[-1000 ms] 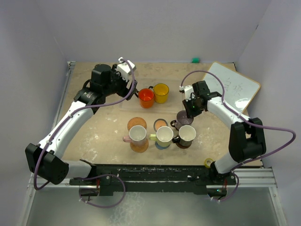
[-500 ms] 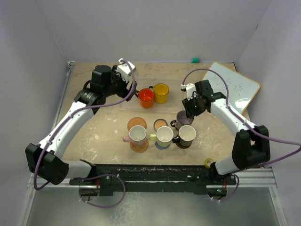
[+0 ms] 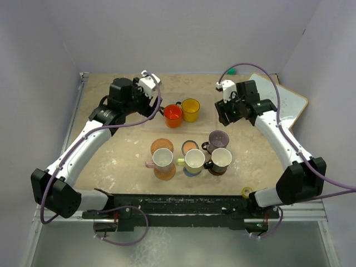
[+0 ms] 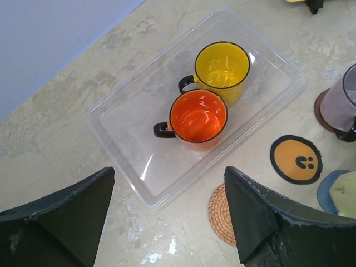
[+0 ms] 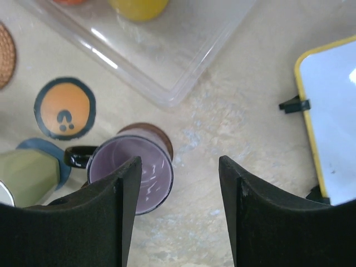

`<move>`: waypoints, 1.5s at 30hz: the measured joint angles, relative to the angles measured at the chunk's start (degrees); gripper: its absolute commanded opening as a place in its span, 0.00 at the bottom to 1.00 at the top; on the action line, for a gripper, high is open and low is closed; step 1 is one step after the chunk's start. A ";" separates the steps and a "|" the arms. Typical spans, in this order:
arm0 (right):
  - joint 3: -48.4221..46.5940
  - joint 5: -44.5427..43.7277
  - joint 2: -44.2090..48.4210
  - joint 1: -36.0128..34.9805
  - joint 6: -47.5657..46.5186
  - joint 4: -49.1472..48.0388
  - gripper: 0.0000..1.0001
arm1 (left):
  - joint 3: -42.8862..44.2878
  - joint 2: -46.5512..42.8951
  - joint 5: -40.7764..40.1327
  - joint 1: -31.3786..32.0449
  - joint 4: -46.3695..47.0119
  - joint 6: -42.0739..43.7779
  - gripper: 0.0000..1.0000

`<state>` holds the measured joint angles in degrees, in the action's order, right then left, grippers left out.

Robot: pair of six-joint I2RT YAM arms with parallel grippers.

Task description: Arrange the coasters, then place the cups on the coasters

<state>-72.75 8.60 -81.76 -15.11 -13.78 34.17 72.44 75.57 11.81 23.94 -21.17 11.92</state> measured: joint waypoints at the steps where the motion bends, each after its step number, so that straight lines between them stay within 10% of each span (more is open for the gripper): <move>1: -1.18 0.09 -0.31 0.00 0.00 -0.20 0.63 | -0.33 0.07 -0.50 0.00 0.31 0.35 0.77; 12: -11.67 3.04 -10.78 -1.99 2.32 -3.15 0.83 | -2.23 0.90 -5.05 0.00 2.47 3.96 0.82; 45: -37.64 -5.16 -42.34 -6.25 17.73 -0.74 0.37 | -4.76 2.58 -3.37 0.00 3.52 4.13 0.82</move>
<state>-110.39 3.44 -124.09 -21.37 3.95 33.43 67.68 78.15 8.45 23.94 -17.65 16.05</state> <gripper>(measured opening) 0.402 0.816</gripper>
